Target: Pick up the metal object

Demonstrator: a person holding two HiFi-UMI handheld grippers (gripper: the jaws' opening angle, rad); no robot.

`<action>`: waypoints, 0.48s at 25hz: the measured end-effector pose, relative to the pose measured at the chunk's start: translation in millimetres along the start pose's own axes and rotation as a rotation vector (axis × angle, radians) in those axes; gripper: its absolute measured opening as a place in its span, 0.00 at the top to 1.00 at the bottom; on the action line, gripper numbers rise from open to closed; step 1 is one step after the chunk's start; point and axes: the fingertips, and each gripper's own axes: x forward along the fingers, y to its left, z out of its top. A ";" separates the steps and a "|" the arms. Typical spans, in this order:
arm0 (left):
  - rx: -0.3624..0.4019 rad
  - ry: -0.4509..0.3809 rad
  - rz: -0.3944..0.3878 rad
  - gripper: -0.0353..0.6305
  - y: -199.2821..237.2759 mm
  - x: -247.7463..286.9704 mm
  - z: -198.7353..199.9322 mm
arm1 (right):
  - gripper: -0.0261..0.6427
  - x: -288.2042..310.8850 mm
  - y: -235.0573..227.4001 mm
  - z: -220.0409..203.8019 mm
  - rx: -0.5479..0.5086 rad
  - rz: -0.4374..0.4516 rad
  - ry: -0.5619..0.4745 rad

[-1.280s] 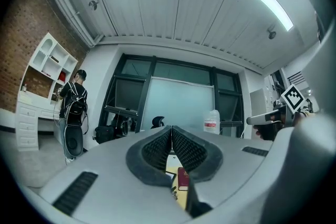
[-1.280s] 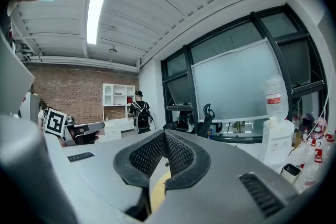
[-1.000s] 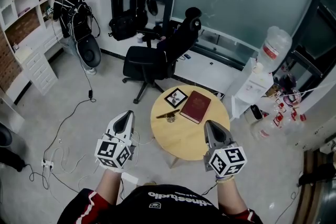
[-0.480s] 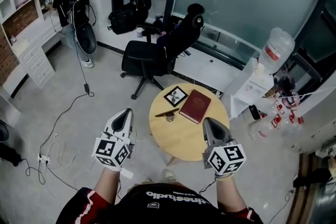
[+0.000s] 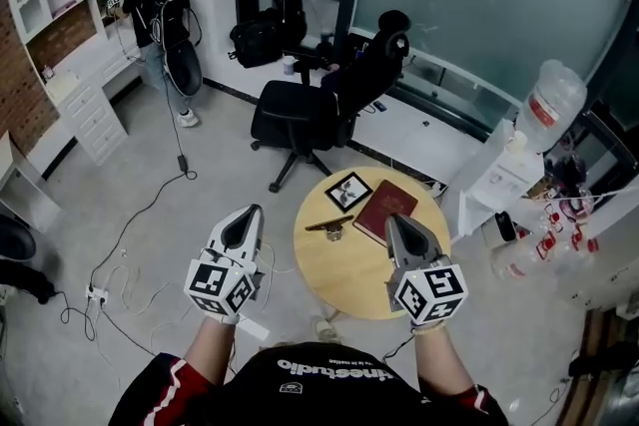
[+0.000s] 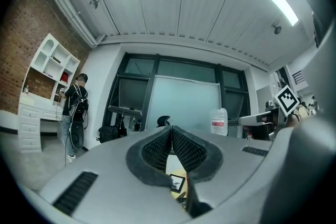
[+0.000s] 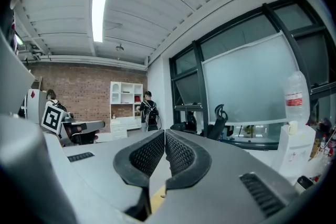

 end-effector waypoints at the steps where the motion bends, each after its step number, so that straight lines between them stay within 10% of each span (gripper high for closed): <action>1: 0.000 -0.002 0.002 0.91 -0.5 3.4 0.8 | 0.92 2.2 -2.3 1.6 -0.002 0.006 -0.006; 12: 0.027 -0.010 -0.012 0.92 -12.1 36.9 6.1 | 0.82 26.4 -23.9 3.6 -0.018 0.059 -0.004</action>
